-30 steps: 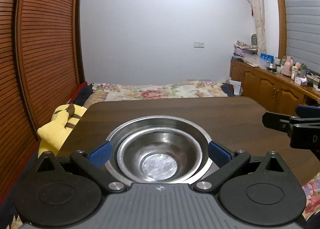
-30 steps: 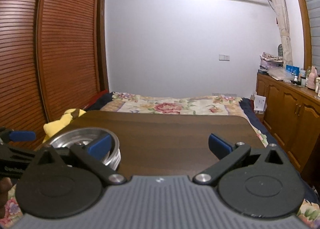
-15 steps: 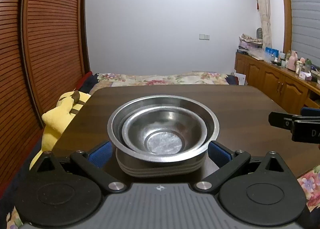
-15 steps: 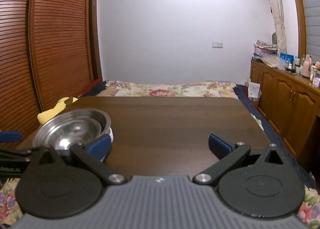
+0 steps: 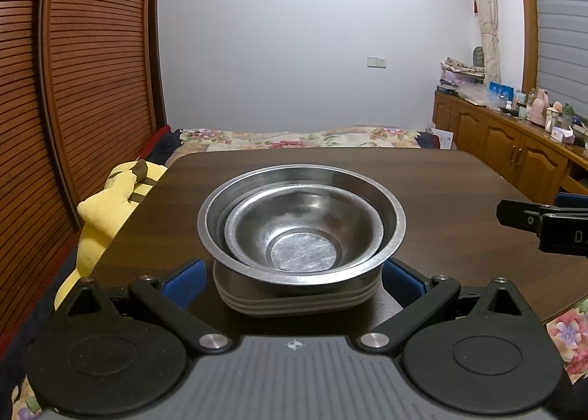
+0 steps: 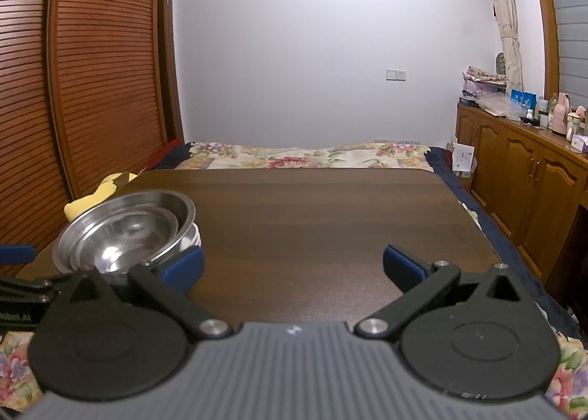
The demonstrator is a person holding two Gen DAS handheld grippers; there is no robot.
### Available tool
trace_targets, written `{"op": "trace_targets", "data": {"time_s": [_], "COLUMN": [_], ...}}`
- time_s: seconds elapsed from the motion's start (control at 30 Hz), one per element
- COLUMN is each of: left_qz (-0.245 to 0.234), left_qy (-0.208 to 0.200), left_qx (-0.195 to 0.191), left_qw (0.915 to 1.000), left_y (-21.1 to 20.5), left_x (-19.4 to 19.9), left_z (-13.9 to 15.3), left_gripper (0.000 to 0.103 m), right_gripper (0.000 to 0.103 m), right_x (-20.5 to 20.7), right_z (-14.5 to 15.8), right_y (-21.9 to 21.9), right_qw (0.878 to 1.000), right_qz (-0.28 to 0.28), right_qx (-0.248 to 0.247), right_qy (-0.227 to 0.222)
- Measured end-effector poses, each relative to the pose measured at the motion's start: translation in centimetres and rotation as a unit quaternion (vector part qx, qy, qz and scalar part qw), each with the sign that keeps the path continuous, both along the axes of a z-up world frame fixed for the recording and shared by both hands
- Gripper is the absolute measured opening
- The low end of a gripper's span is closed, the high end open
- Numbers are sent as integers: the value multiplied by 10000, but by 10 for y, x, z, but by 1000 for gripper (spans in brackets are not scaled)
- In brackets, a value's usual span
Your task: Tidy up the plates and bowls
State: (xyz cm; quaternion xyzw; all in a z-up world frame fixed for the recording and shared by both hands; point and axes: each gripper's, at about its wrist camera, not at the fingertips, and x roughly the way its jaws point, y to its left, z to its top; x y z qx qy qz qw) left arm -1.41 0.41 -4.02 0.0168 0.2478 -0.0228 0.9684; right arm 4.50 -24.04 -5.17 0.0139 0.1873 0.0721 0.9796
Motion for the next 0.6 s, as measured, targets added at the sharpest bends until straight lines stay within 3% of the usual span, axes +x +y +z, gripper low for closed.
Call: {"op": "trace_targets", "data": {"time_s": [0.6], "left_qz": [27], "left_qy": [-39], "left_qx": [15], "left_qw": [10000], "left_y": [2], "left_x": [0], "left_z": [1], "left_gripper": [103], "right_gripper": [103], "right_x": [0], "right_z": [0], "right_y": [-4], "right_qw": [10000], "right_qz": [-5], "right_qx": [28], "right_qy": [-24]}}
